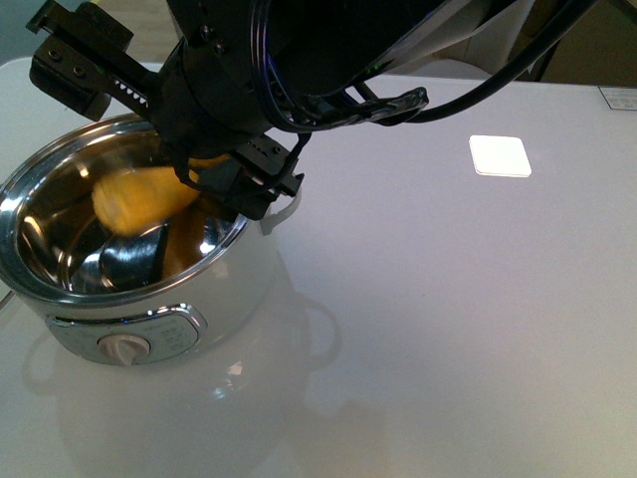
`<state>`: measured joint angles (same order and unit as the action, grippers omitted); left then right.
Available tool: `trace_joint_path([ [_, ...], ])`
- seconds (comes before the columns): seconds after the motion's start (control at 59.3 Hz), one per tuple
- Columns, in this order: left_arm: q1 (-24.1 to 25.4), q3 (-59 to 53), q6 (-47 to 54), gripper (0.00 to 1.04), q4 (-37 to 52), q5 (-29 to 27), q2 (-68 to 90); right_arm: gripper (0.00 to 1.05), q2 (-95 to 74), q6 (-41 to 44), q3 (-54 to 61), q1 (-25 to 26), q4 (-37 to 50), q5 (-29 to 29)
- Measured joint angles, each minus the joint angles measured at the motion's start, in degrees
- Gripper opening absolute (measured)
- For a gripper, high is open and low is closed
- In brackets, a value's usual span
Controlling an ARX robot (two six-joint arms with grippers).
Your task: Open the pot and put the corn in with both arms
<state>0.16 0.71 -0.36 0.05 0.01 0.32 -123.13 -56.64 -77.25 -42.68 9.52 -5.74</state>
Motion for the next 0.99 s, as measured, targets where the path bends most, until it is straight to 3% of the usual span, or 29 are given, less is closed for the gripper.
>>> trace_joint_path([
  [0.27, 0.00, 0.00, 0.00, 0.98, 0.02, -0.02, 0.00, 0.93, 3.74, 0.98, 6.56, 3.69, 1.09, 3.26],
  [0.455, 0.00, 0.00, 0.00, 0.98, 0.02, 0.00, 0.00, 0.94, 14.23, 4.24, 15.89, 11.54, 2.47, 8.83],
  [0.607, 0.00, 0.00, 0.00, 0.98, 0.02, 0.00, 0.00, 0.95, 21.97, 7.52, 23.12, 16.74, 3.10, 10.12],
  [0.86, 0.00, 0.00, 0.00, 0.98, 0.02, 0.00, 0.00, 0.96, 35.54, 16.98, 36.15, 24.00, 3.17, 12.57],
  [0.995, -0.02, 0.00, 0.00, 0.98, 0.02, -0.02, 0.00, 0.96, 44.28, 25.83, 44.22, 26.56, 3.96, 17.14],
])
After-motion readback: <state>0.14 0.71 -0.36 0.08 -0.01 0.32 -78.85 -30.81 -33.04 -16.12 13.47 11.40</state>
